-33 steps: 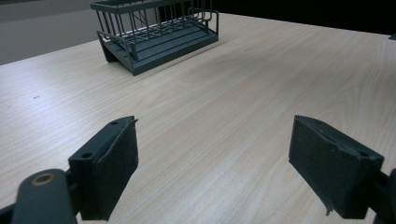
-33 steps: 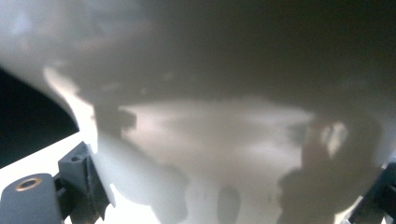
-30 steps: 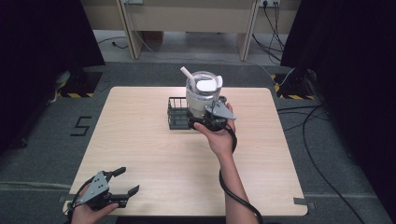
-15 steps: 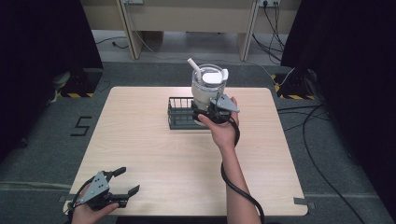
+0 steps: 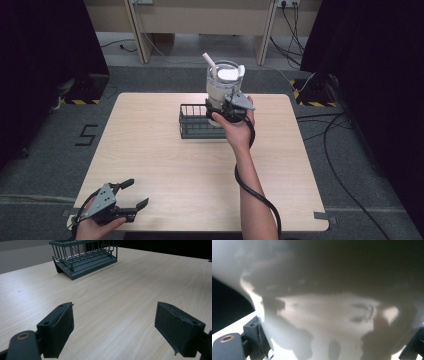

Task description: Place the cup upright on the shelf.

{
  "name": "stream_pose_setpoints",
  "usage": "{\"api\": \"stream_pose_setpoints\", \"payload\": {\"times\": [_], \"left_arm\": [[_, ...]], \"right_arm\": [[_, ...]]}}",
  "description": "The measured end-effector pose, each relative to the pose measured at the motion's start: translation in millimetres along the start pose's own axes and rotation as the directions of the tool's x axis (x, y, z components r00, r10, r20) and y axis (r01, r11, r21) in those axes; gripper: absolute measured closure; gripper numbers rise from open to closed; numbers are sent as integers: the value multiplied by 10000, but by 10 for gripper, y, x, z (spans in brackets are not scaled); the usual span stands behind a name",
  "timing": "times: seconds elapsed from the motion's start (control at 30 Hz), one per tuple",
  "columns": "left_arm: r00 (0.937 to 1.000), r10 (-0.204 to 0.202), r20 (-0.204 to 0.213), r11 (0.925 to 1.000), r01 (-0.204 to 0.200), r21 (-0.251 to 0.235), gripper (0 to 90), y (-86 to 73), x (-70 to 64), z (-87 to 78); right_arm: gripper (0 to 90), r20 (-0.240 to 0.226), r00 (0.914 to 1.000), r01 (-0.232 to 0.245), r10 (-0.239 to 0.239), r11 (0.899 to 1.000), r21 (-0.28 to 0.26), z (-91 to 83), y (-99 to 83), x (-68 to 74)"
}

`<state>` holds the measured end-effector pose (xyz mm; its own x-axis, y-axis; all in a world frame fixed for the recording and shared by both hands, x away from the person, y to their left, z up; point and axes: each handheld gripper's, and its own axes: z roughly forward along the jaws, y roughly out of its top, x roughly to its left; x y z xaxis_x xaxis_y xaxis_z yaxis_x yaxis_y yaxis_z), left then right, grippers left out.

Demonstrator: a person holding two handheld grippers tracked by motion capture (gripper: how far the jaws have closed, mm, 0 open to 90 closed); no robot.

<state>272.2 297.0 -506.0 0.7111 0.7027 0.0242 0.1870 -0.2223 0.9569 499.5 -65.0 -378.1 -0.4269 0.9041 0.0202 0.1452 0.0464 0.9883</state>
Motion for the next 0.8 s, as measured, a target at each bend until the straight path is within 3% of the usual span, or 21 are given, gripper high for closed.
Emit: {"api": "stream_pose_setpoints", "payload": {"times": [0.8], "left_arm": [[10000, 0, -28, 10000, 0, -20, 151, -2, 12, -8]], "right_arm": [[112, 344, 9991, -246, 235, 9993, 297, 345, -53, -85]]}}
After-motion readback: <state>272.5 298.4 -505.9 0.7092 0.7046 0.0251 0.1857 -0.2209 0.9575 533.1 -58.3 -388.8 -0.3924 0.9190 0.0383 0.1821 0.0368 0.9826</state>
